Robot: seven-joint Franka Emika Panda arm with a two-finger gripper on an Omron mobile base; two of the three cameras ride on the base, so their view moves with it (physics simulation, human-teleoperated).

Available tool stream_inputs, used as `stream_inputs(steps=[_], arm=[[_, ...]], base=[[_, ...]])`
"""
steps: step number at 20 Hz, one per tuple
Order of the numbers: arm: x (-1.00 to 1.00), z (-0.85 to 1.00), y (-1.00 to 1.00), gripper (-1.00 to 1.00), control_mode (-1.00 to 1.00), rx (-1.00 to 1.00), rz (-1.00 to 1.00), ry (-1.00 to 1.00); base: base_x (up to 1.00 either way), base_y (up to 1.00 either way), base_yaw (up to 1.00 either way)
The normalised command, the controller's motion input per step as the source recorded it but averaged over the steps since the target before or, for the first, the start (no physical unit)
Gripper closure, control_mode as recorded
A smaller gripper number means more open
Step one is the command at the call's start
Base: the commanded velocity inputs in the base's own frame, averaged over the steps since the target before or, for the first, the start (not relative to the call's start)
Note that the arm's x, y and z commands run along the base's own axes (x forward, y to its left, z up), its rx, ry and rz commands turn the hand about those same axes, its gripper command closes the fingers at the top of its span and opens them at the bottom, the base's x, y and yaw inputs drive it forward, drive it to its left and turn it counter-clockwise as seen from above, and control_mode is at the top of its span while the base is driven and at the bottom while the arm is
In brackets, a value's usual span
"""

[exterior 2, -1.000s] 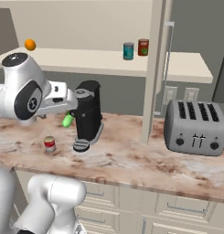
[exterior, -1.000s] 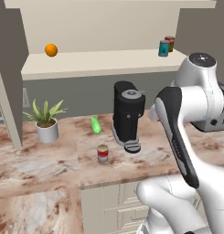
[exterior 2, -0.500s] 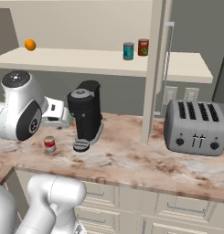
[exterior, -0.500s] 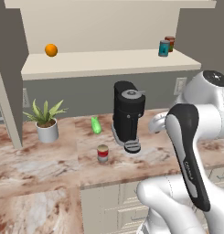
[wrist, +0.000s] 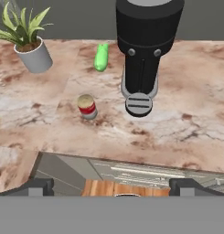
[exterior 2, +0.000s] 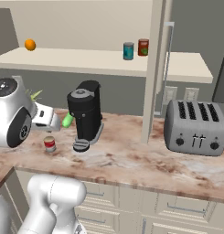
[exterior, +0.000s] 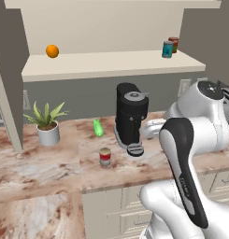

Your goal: Pick the cans from the counter and place them in their designated side in the cabinet.

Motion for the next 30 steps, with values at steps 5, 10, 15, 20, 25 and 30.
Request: stream_inputs(steps=[5, 10, 15, 20, 25, 30], arm=[[0.00, -0.02, 0.31, -1.00, -1.00, 0.00, -0.06, 0.00], [0.03, -0.06, 0.22, -1.00, -1.00, 0.00, -0.04, 0.00], [0.09, -0.11, 0.23, -1.00, -1.00, 0.00, -0.01, 0.00], [0.09, -0.10, 0.26, -1.00, -1.00, 0.00, -0.02, 0.00], [0.10, -0.12, 0.25, -1.00, -1.00, 0.00, -0.02, 0.00], [0.15, -0.14, 0.18, -1.00, -1.00, 0.00, -0.02, 0.00]], base=[[0.00, 0.00, 0.00], [0.00, 0.00, 0.00], [0.00, 0.00, 0.00], [0.00, 0.00, 0.00], [0.00, 0.00, 0.00], [0.00, 0.00, 0.00]])
